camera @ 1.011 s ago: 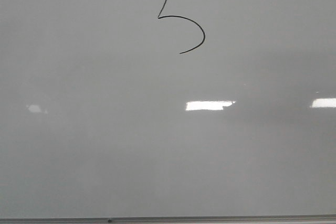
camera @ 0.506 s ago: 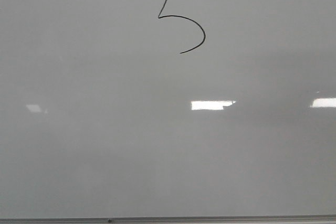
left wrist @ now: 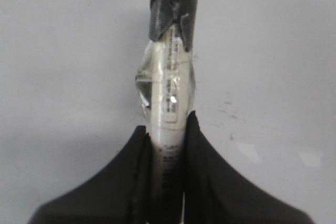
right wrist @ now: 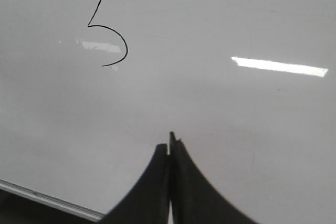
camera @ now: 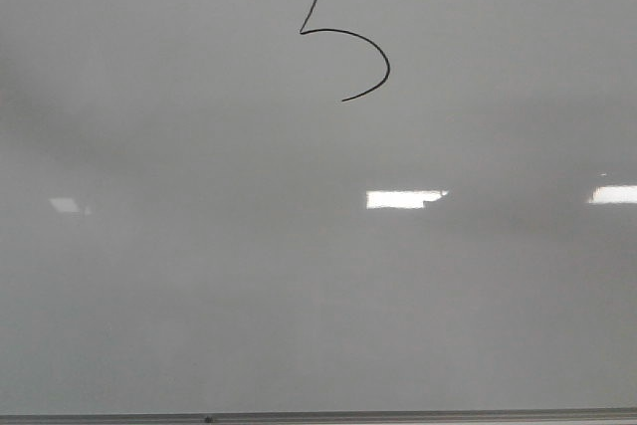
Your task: Write number 5 on whiteboard
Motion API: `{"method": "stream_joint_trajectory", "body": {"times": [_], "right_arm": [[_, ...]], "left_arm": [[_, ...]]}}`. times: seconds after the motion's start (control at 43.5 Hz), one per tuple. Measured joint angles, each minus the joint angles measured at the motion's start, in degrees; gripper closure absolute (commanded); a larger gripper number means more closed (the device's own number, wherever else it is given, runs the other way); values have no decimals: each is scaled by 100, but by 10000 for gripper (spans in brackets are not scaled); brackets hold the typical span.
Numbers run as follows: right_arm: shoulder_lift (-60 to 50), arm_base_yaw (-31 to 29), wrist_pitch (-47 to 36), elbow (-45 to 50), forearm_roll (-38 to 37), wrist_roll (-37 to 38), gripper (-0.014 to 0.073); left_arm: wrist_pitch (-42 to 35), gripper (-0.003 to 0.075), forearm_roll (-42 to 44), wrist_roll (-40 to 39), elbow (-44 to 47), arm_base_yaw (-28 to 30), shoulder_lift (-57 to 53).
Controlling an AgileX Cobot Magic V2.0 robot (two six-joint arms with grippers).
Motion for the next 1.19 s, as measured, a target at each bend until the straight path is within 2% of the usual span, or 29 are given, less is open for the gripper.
{"method": "stream_joint_trajectory", "body": {"times": [0.299, 0.574, 0.666, 0.896, 0.965, 1.103, 1.195], "right_arm": [[0, 0, 0, 0, 0, 0, 657], [0, 0, 0, 0, 0, 0, 657], [0, 0, 0, 0, 0, 0, 657], [0, 0, 0, 0, 0, 0, 657], [0, 0, 0, 0, 0, 0, 657], [0, 0, 0, 0, 0, 0, 657], [0, 0, 0, 0, 0, 0, 657]], "left_arm": [[-206, 718, 0, 0, -396, 0, 962], [-351, 433, 0, 0, -430, 0, 1206], [-385, 405, 0, 0, -430, 0, 1233], [-403, 391, 0, 0, -430, 0, 1242], [-407, 330, 0, 0, -430, 0, 1242], [-416, 155, 10, 0, -430, 0, 1242], [-416, 111, 10, 0, -430, 11, 1219]]}}
